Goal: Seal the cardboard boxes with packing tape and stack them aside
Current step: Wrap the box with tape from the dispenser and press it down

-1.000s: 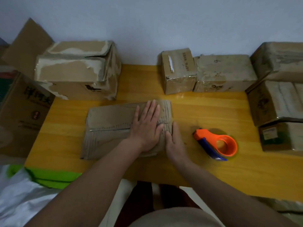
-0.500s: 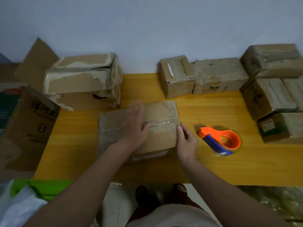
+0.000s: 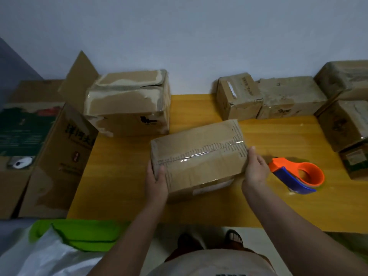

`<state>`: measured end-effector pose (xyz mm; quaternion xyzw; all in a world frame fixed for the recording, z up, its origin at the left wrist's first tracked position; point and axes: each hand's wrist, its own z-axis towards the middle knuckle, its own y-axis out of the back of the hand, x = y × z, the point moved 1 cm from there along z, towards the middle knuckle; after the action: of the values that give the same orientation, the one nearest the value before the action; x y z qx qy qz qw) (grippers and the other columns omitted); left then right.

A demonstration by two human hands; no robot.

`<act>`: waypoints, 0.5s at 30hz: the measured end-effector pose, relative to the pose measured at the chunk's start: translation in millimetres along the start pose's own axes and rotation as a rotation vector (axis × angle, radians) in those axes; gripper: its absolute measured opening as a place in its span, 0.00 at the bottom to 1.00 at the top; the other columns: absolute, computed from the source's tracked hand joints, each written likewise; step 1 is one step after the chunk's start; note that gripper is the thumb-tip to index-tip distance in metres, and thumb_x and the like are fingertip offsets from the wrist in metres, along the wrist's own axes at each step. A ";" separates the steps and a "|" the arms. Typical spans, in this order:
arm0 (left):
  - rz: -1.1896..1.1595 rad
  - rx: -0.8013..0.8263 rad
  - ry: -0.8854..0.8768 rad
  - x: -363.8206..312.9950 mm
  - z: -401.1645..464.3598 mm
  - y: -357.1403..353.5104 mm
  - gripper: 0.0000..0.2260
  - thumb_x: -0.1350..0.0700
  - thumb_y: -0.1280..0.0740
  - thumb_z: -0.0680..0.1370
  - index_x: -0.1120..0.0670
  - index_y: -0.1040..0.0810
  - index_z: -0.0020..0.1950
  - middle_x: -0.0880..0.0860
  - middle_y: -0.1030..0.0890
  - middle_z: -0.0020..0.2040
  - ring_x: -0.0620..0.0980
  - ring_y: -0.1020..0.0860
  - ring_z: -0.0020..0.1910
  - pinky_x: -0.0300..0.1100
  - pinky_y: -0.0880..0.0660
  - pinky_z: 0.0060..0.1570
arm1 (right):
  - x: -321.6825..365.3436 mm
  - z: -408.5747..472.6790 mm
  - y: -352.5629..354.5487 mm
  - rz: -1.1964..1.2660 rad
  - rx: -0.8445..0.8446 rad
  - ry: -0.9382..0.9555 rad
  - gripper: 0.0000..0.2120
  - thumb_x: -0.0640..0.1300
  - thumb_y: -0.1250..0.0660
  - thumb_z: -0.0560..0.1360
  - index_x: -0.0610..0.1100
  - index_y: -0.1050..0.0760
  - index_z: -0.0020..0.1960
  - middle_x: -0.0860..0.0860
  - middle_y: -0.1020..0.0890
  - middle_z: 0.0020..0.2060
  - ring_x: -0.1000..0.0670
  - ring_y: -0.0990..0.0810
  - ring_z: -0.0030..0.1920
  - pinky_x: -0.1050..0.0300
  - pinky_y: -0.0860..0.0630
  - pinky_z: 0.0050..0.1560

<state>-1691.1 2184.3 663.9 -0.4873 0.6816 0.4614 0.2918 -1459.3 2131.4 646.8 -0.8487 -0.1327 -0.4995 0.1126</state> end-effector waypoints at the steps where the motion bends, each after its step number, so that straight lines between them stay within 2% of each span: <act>1: -0.015 0.007 -0.003 -1.5 3.9 -0.3 0.23 0.48 0.44 0.83 0.45 0.44 0.78 0.53 0.26 0.65 0.52 0.23 0.55 0.50 0.23 0.49 | 3.7 4.2 -7.0 -0.010 0.010 -0.033 0.15 0.50 0.35 0.78 0.39 0.23 0.54 0.47 0.21 0.45 0.51 0.23 0.44 0.58 0.24 0.47; 3: -0.030 0.010 -0.009 -5.8 11.2 1.6 0.24 0.48 0.44 0.83 0.46 0.46 0.78 0.54 0.27 0.67 0.54 0.24 0.58 0.53 0.23 0.55 | 8.5 11.8 -23.6 0.000 0.060 -0.105 0.19 0.54 0.34 0.76 0.42 0.27 0.60 0.46 0.22 0.56 0.47 0.24 0.54 0.48 0.25 0.58; 5: -0.038 0.016 -0.015 -7.5 12.5 0.9 0.25 0.49 0.44 0.84 0.47 0.49 0.79 0.54 0.30 0.70 0.55 0.26 0.63 0.55 0.25 0.59 | 9.2 10.8 -40.0 -0.034 0.102 -0.117 0.29 0.53 0.32 0.74 0.44 0.36 0.71 0.46 0.27 0.62 0.45 0.26 0.58 0.45 0.26 0.60; 8: -0.034 0.041 -0.028 -6.7 12.1 -2.7 0.28 0.50 0.44 0.84 0.48 0.55 0.80 0.55 0.36 0.74 0.56 0.31 0.69 0.56 0.29 0.65 | 6.4 8.0 -54.7 -0.176 0.153 0.006 0.27 0.47 0.32 0.75 0.44 0.39 0.69 0.43 0.29 0.62 0.43 0.26 0.58 0.48 0.25 0.57; 10: -0.011 0.065 -0.038 -5.6 14.5 -3.1 0.29 0.51 0.44 0.83 0.48 0.57 0.80 0.55 0.40 0.76 0.56 0.35 0.72 0.55 0.33 0.69 | 7.0 13.0 -55.4 -0.232 0.171 0.016 0.27 0.48 0.31 0.75 0.44 0.39 0.68 0.43 0.29 0.62 0.43 0.26 0.59 0.46 0.26 0.59; 12: 0.023 0.080 -0.053 -4.8 16.1 -3.0 0.31 0.52 0.44 0.83 0.50 0.59 0.80 0.54 0.44 0.78 0.55 0.39 0.74 0.50 0.37 0.71 | 10.5 20.6 -55.6 -0.268 0.201 0.010 0.28 0.48 0.31 0.75 0.44 0.41 0.69 0.43 0.29 0.62 0.44 0.27 0.59 0.46 0.26 0.61; 15: 0.054 0.078 -0.064 -5.5 14.2 -8.3 0.32 0.52 0.44 0.83 0.52 0.61 0.79 0.54 0.46 0.78 0.53 0.40 0.74 0.40 0.37 0.64 | 17.4 25.4 -60.2 -0.266 0.266 0.011 0.30 0.46 0.32 0.76 0.42 0.44 0.71 0.43 0.30 0.63 0.45 0.28 0.59 0.51 0.27 0.58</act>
<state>-1682.2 2198.6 660.0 -0.4419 0.7023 0.4574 0.3199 -1450.8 2198.2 653.5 -0.7985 -0.3082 -0.4925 0.1577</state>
